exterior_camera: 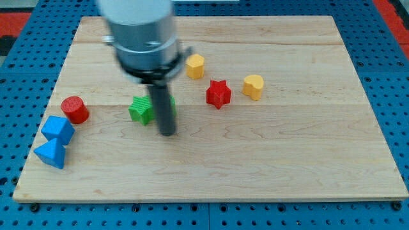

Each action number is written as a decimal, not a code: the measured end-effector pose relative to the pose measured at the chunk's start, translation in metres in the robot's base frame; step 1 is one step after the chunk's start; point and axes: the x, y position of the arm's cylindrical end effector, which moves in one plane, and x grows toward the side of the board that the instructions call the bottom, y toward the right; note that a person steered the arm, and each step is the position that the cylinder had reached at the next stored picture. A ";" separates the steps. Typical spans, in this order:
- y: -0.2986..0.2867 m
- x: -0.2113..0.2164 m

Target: Move the red star above the green blocks

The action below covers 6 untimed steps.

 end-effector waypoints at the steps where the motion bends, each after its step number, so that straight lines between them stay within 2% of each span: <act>1: 0.078 -0.001; 2: 0.067 -0.043; 4: 0.087 -0.069; 5: 0.048 -0.094; 6: 0.004 -0.096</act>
